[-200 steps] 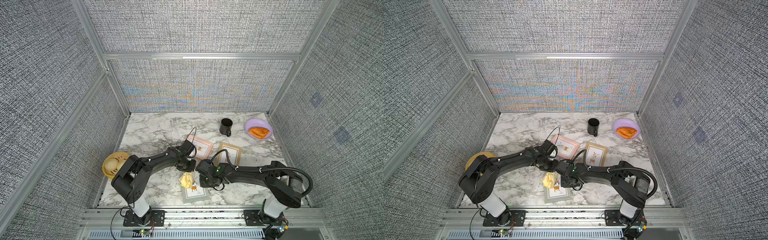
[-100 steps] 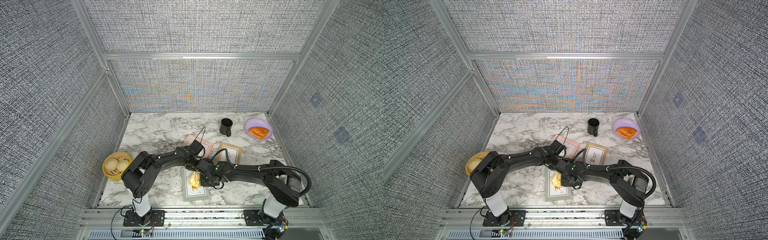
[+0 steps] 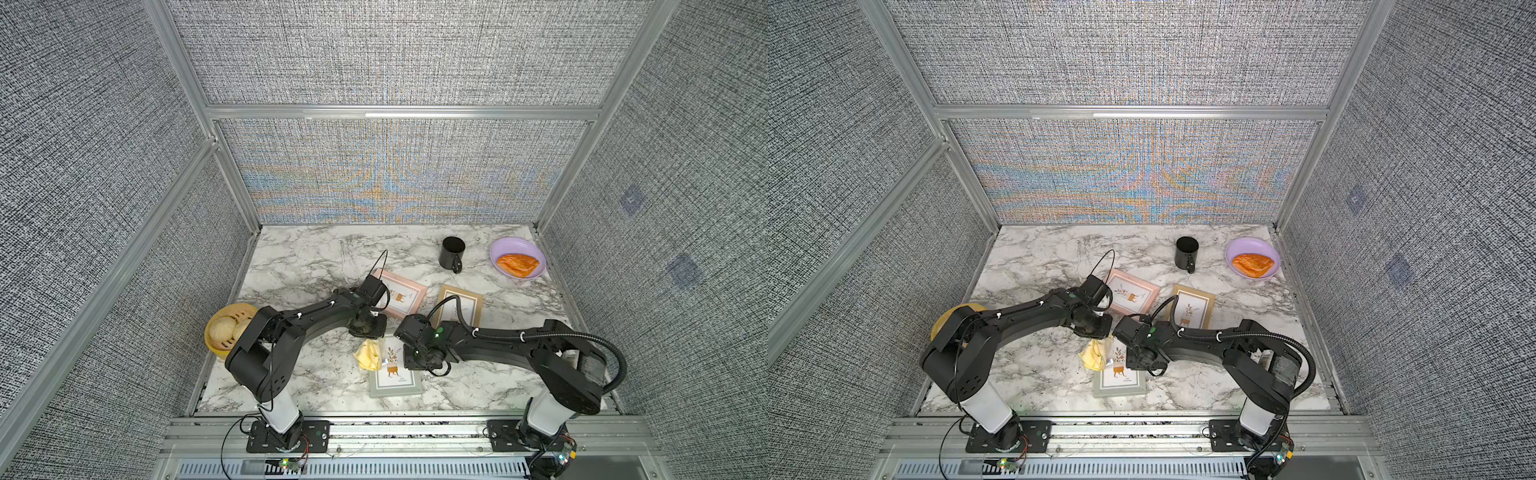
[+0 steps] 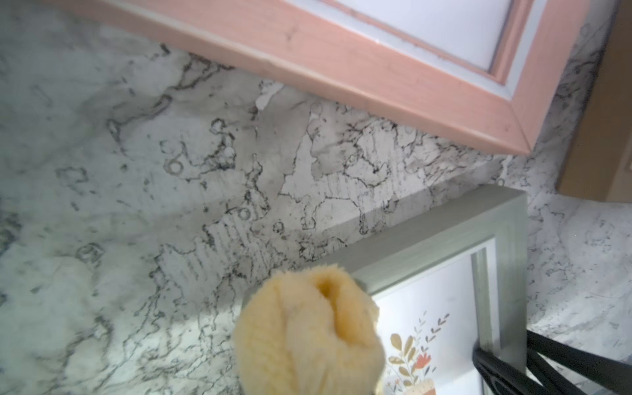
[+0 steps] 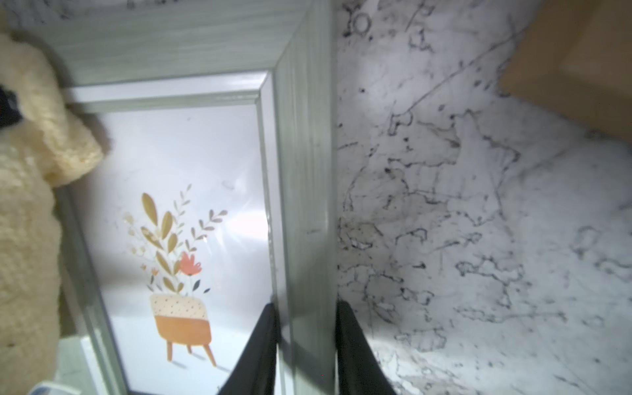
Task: Wipe the picture frame with a cloth
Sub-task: Wipe the dirt from the picture frame.
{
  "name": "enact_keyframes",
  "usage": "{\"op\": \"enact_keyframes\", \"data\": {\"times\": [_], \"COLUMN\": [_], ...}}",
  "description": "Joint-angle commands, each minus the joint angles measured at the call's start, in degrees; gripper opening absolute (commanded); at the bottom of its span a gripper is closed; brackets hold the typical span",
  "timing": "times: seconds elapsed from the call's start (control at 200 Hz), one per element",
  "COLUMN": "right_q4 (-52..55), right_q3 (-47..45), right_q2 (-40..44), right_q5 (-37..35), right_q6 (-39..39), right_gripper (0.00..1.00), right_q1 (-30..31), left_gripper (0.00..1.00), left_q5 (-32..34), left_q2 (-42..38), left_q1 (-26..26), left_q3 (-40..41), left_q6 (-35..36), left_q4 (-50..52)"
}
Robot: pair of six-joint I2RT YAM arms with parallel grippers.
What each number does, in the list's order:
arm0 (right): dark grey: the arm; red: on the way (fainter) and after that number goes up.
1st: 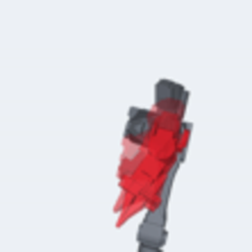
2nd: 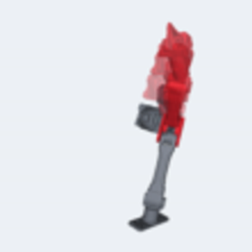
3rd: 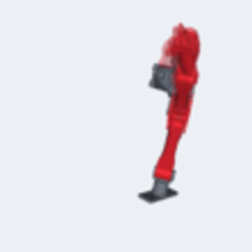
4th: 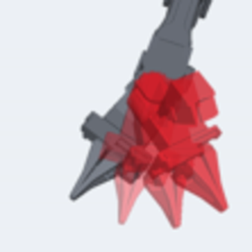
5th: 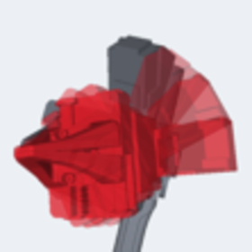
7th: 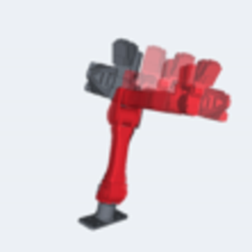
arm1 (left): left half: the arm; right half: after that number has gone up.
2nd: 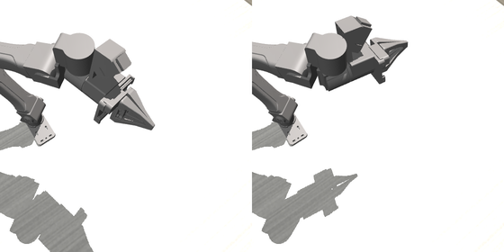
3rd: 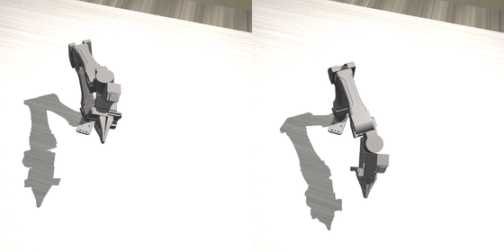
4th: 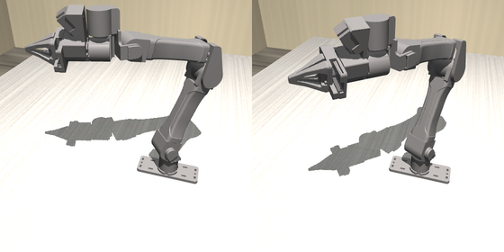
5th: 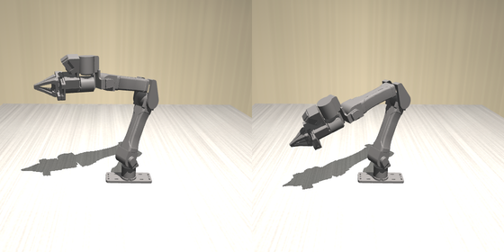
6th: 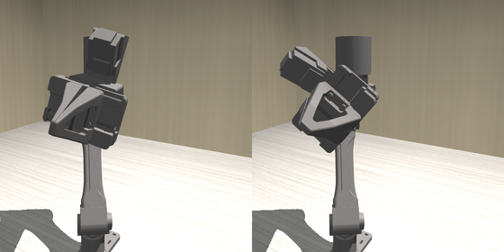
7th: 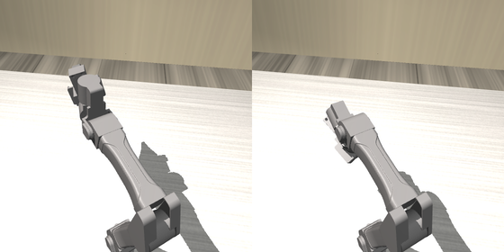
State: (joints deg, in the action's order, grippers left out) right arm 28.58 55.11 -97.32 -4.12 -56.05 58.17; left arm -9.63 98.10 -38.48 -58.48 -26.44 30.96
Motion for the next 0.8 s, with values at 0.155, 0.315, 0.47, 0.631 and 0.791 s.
{"op": "enact_keyframes", "data": {"times": [0.155,0.315,0.47,0.631,0.791], "right_q4": [8.05,7.91,9.26,10.80,11.05], "right_q3": [0.16,0.92,0.83,0.58,1.01], "right_q2": [-1.89,-2.70,-2.65,-2.79,-3.67], "right_q5": [-4.67,-4.40,-4.70,-4.63,-4.12], "right_q6": [0.59,0.59,0.47,-0.11,0.07], "right_gripper": [0.12,0.13,0.12,0.12,0.12], "right_q1": [-0.16,-0.17,-0.19,-0.52,-0.65], "left_gripper": [0.00,0.00,0.00,0.00,0.00], "left_q5": [-3.32,-4.84,0.77,6.81,6.84], "left_q2": [4.94,8.55,7.88,3.54,0.99], "left_q1": [-3.91,-6.77,-6.29,-0.90,4.10], "left_q3": [-4.39,-7.68,-7.36,-4.65,-3.17], "left_q6": [-3.23,-4.54,-3.03,0.25,4.01], "left_q4": [-4.00,-5.13,-1.50,3.39,4.31]}}
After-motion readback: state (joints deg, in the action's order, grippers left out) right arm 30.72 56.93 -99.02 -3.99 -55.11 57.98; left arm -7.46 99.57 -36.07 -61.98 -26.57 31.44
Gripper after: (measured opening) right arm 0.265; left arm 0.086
